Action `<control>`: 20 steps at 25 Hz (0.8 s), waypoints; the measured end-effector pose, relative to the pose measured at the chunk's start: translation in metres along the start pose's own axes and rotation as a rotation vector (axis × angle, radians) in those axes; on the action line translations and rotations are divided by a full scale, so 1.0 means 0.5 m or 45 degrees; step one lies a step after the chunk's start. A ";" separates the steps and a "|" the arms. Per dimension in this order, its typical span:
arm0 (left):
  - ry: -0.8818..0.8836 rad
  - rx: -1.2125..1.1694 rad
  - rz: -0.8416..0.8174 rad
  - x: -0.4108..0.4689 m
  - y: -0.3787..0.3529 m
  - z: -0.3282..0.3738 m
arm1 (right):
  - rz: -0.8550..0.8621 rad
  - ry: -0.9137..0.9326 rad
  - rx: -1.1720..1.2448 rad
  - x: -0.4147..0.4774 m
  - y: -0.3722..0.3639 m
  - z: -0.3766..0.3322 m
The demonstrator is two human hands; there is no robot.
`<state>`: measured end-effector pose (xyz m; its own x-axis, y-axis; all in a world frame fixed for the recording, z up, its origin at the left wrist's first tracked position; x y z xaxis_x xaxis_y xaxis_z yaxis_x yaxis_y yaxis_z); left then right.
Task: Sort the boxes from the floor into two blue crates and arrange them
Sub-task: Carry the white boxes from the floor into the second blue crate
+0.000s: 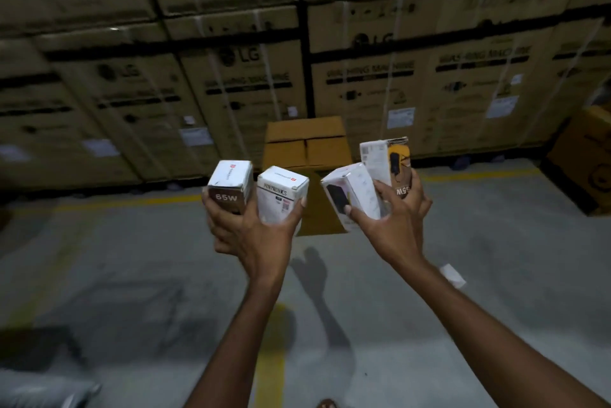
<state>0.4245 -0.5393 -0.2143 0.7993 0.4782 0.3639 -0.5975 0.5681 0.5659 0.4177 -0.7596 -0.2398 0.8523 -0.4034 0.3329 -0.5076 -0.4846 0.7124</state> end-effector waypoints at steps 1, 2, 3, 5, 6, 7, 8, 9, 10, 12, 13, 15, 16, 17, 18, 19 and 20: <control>0.042 0.040 0.057 0.000 0.052 -0.019 | -0.047 0.054 0.040 -0.024 -0.005 -0.041; 0.068 0.079 0.107 0.001 0.099 -0.036 | -0.081 0.121 0.067 -0.049 -0.013 -0.078; 0.088 0.113 0.151 0.002 0.143 -0.054 | -0.107 0.186 0.088 -0.073 -0.020 -0.114; 0.143 0.161 0.240 0.004 0.233 -0.093 | -0.158 0.301 0.146 -0.123 -0.037 -0.189; 0.188 0.179 0.286 0.004 0.284 -0.118 | -0.193 0.348 0.183 -0.151 -0.048 -0.231; 0.229 0.199 0.325 0.002 0.334 -0.142 | -0.227 0.386 0.214 -0.177 -0.060 -0.270; 0.262 0.224 0.365 0.002 0.383 -0.167 | -0.258 0.427 0.242 -0.203 -0.072 -0.311; 0.293 0.249 0.411 0.000 0.435 -0.193 | -0.291 0.485 0.267 -0.230 -0.086 -0.353; 0.324 0.265 0.462 -0.003 0.488 -0.222 | -0.326 0.550 0.290 -0.260 -0.101 -0.401; 0.358 0.290 0.557 -0.005 0.588 -0.277 | -0.385 0.645 0.331 -0.316 -0.133 -0.492; 0.357 0.318 0.599 -0.004 0.638 -0.305 | -0.415 0.677 0.361 -0.346 -0.148 -0.540; 0.360 0.380 0.673 0.001 0.738 -0.364 | -0.461 0.732 0.430 -0.407 -0.178 -0.635; 0.371 0.405 0.710 0.005 0.793 -0.398 | -0.476 0.749 0.468 -0.445 -0.195 -0.688; 0.378 0.423 0.741 0.011 0.844 -0.427 | -0.487 0.758 0.501 -0.479 -0.211 -0.736; 0.380 0.439 0.775 0.017 0.892 -0.455 | -0.500 0.775 0.535 -0.514 -0.225 -0.783; 0.380 0.451 0.812 0.022 0.942 -0.482 | -0.516 0.804 0.568 -0.552 -0.240 -0.831; 0.381 0.459 0.843 0.026 0.987 -0.507 | -0.530 0.834 0.597 -0.589 -0.252 -0.877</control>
<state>0.1237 -0.0828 -0.1177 0.2059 0.8273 0.5227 -0.8426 -0.1218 0.5246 0.2861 -0.2393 -0.1567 0.8068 0.3275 0.4917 -0.0199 -0.8168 0.5766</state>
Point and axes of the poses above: each hand's wrist, its own x-axis towards the middle knuckle, its own y-axis out of the back of the hand, z = x × y, the point moved 1 cm from there along x, towards the middle knuckle, and after that the axes turned 6 degrees about -x, right-handed, at the moved point
